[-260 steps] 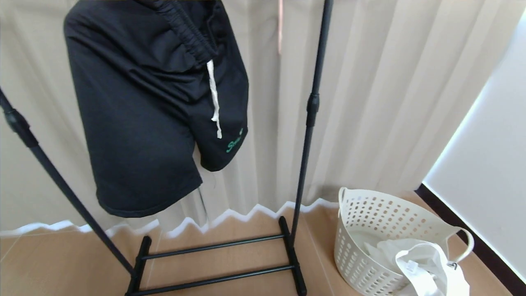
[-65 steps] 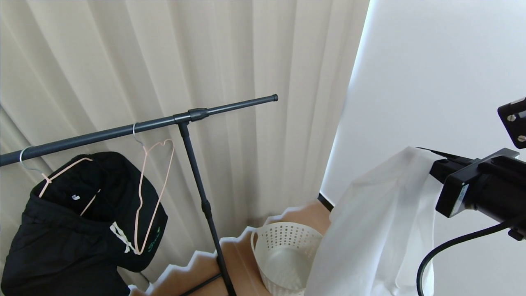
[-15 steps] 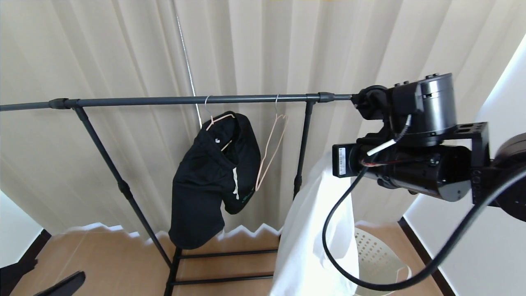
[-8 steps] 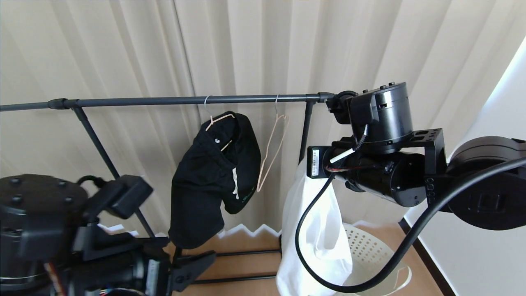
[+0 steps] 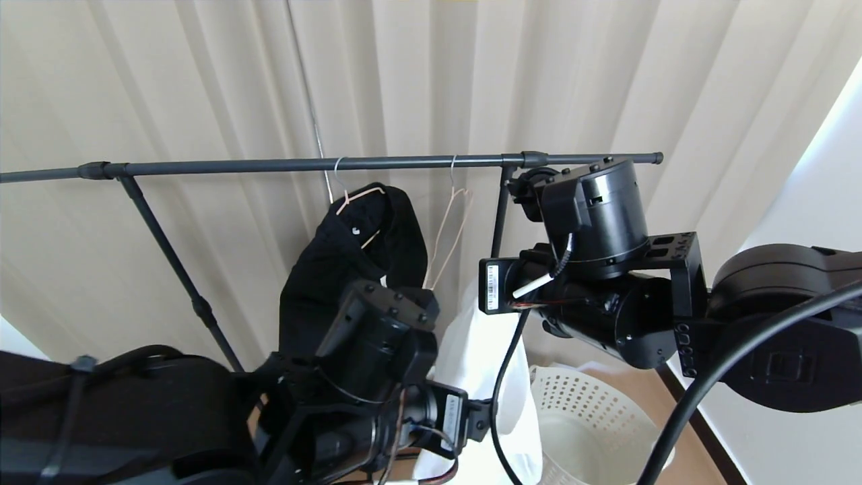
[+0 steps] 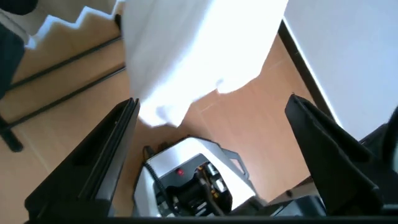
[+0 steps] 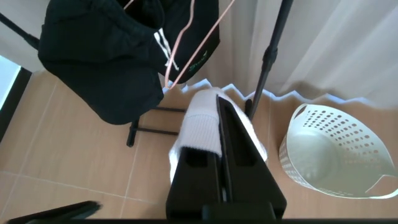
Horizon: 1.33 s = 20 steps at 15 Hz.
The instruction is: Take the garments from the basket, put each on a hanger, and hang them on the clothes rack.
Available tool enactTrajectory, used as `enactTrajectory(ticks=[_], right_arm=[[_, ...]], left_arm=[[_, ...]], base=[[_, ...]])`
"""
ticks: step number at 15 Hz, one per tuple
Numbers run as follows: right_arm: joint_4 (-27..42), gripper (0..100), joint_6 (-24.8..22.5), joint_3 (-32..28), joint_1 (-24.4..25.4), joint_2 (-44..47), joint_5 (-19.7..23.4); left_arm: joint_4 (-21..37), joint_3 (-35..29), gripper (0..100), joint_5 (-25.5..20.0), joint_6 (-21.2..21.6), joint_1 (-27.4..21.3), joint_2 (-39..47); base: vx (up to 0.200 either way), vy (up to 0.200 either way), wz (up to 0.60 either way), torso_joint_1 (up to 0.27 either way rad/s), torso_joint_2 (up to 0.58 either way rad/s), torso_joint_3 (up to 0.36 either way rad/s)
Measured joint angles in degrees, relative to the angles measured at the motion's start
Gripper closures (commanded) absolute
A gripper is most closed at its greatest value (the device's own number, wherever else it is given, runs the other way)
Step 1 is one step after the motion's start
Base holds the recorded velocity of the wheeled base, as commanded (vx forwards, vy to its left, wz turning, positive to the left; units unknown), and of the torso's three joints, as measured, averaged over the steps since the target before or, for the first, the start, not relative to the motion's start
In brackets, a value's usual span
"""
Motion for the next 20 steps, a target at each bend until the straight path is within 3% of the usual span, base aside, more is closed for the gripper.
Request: enactTrajectory(ticks=[2, 4, 6, 8, 20], right_arm=[[-0.15, 100, 0.09, 0.22, 0.61, 0.40, -0.09], [-0.15, 100, 0.09, 0.28, 1.02, 0.63, -0.28], [-0.17, 100, 0.09, 0.33, 1.12, 0.62, -1.10], [-0.13, 100, 0.06, 0.33, 1.12, 0.16, -1.51], [0.02, 100, -0.44, 0.91, -4.63, -4.80, -1.95]], left_arm=[[-0.02, -5.27, 0, 2.52, -3.50, -0.57, 4.72], [-0.05, -9.52, 0, 8.53, -5.80, -0.66, 8.69], [0.02, -11.12, 0, 14.81, -6.12, -0.49, 11.14], [0.13, -10.90, 0, 17.60, -6.07, -0.28, 12.35], [-0.13, -2.49, 0, 19.13, -5.58, 4.16, 12.82]], base=[[0.000, 0.000, 0.00, 0.000, 0.00, 0.000], [0.000, 0.000, 0.00, 0.000, 0.00, 0.000], [0.000, 0.000, 0.00, 0.000, 0.00, 0.000], [0.000, 0.000, 0.00, 0.000, 0.00, 0.000], [0.000, 0.000, 0.00, 0.000, 0.00, 0.000]])
